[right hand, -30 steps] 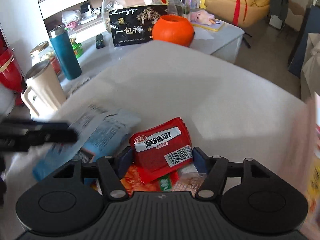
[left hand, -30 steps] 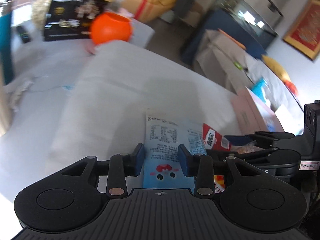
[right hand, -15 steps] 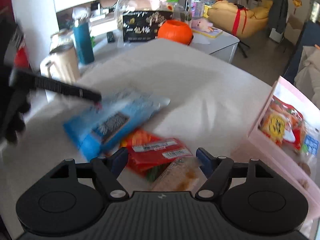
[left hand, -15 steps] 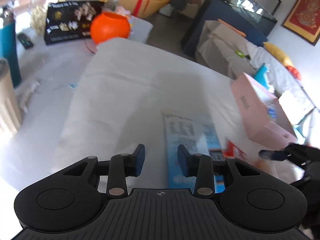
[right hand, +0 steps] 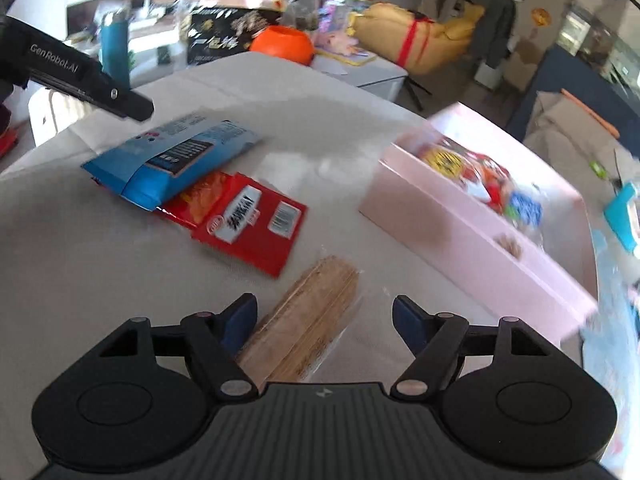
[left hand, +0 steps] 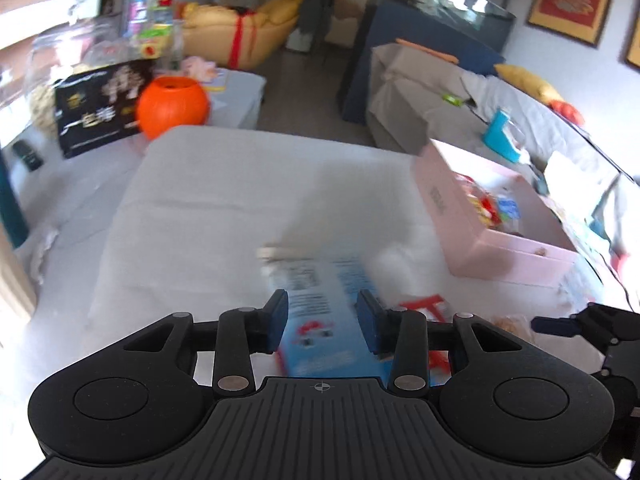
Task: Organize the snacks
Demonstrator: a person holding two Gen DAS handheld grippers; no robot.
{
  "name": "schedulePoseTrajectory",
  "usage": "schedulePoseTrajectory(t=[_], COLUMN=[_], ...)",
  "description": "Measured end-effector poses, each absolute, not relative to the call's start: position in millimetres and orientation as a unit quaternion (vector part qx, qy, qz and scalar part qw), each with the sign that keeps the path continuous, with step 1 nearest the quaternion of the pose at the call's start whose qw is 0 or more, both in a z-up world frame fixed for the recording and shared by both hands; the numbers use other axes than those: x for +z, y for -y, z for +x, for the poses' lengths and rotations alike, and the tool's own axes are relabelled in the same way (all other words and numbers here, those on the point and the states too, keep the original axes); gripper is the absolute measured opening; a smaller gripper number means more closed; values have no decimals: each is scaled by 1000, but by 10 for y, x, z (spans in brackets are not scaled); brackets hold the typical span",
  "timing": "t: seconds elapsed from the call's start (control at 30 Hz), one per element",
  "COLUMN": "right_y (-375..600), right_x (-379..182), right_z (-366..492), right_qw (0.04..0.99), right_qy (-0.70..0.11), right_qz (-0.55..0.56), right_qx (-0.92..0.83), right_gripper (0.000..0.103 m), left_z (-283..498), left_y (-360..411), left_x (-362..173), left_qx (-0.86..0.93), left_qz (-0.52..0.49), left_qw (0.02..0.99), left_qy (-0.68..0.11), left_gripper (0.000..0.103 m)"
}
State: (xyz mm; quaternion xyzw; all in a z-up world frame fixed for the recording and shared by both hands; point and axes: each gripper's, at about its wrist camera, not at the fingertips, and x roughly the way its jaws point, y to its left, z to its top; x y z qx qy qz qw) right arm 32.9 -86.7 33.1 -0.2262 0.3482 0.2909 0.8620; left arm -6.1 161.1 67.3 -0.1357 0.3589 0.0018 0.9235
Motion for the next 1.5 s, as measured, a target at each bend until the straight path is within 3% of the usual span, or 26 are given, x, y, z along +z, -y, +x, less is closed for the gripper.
schedulePoseTrajectory(t=[0.2,0.33,0.93,0.97,1.13,1.4,1.5], right_y=[1136,1287,1347,1346,1353,1345,1341], right_x=[230,163,97,96,95,95,93], right_z=[396,392,400,402,397,392,392], right_qw=[887,895,902,902,902,901,901], right_qy=[-361,-358,-344,-344,-344,-344,-345], right_qz=[-125,-86,-58,-58,-58,-61,-61], right_qx=[261,251,255,255,255,256,256], right_gripper=[77,79,85,85,86,87,87], left_z=[131,221,321,330,405,489,543], left_y=[-1056,-822,-1051,-1055,-1063,-1409,-1575], left_x=[506,416,416,407,367,373,320], left_qx=[-22,-26,52,49,14,57,69], left_qz=[-54,-13,1,-5,-33,-74,-83], left_qw=[913,912,906,906,901,905,900], left_qy=[-404,-410,-419,-421,-431,-415,-423], left_gripper=[43,53,55,57,91,84,86])
